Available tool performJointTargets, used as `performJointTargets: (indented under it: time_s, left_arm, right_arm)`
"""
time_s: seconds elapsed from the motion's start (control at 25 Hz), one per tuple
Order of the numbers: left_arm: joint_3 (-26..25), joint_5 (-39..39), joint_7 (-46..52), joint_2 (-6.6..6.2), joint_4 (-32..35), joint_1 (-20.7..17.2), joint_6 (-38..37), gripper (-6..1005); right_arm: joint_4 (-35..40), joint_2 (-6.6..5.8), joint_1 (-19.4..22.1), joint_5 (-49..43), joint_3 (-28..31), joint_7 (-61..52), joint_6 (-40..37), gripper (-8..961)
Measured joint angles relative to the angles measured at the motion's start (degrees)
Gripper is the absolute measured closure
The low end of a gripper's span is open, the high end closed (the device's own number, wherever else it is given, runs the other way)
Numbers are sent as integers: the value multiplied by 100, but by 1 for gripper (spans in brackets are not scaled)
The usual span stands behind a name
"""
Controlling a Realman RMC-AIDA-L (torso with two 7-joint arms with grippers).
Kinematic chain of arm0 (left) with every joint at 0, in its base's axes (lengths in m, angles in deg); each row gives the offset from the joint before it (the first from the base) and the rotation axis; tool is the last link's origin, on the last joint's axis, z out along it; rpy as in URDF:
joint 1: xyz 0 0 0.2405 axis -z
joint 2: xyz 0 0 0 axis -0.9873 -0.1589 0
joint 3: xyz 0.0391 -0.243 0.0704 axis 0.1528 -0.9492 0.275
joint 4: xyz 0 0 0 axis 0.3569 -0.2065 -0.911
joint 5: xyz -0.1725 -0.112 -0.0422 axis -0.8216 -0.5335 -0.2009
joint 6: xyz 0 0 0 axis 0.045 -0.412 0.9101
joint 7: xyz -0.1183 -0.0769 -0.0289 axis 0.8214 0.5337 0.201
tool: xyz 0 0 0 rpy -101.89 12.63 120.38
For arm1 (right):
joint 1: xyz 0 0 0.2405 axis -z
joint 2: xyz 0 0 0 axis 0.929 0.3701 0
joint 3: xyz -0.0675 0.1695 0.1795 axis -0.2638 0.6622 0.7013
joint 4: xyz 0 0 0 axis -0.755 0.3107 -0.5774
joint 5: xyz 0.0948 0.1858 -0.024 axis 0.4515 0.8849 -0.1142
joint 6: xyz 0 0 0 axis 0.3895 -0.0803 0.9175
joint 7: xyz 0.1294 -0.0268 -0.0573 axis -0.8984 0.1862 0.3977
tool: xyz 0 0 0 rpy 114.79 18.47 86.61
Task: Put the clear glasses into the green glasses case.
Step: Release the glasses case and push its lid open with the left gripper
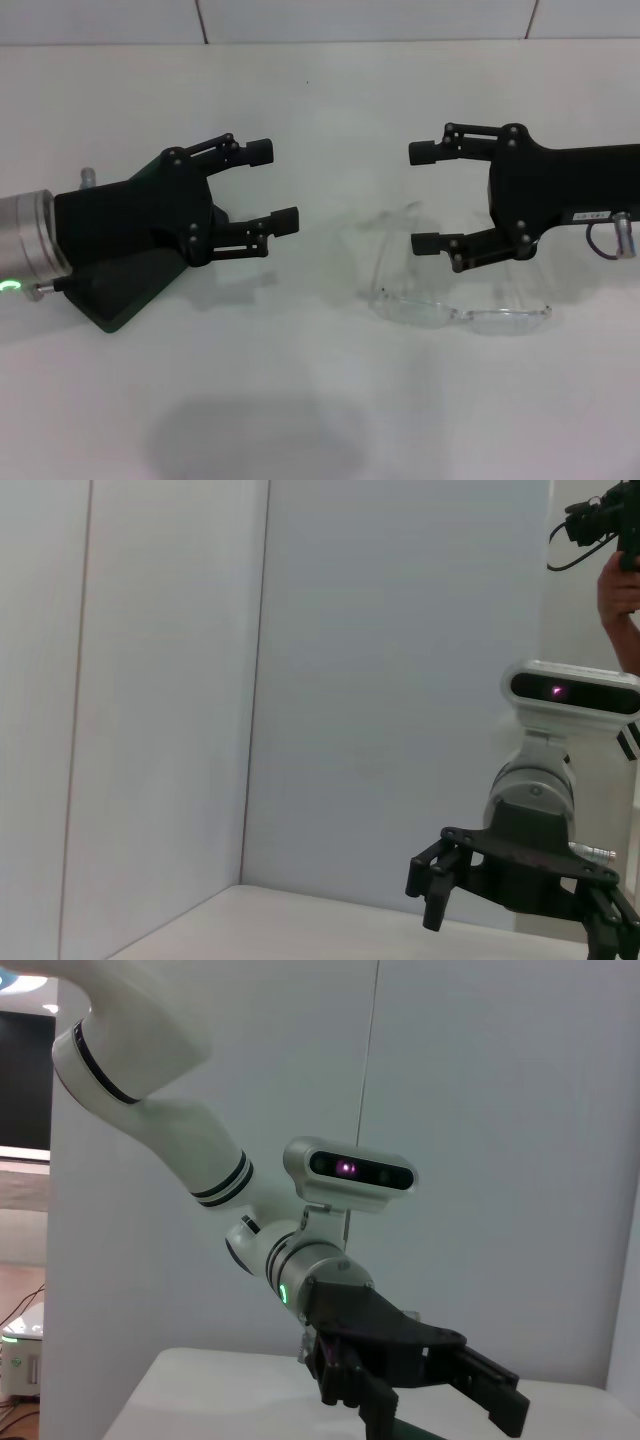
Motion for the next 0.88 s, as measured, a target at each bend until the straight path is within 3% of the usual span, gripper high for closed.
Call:
performJointTargets:
  time_s: [0.56,0.8,0.88]
  left_arm:
    - [2,-66,66,103,-251,-14,32,131]
    - [2,-175,820,133,-1098,212,34,134]
    - [7,-154,1257,223,-1886,347,61,135]
  right_arm:
    - [62,26,18,-72,7,7,2,83]
    - [62,29,17,-73,11,7,6,83]
    - [62,30,16,-73,11,6,6,83]
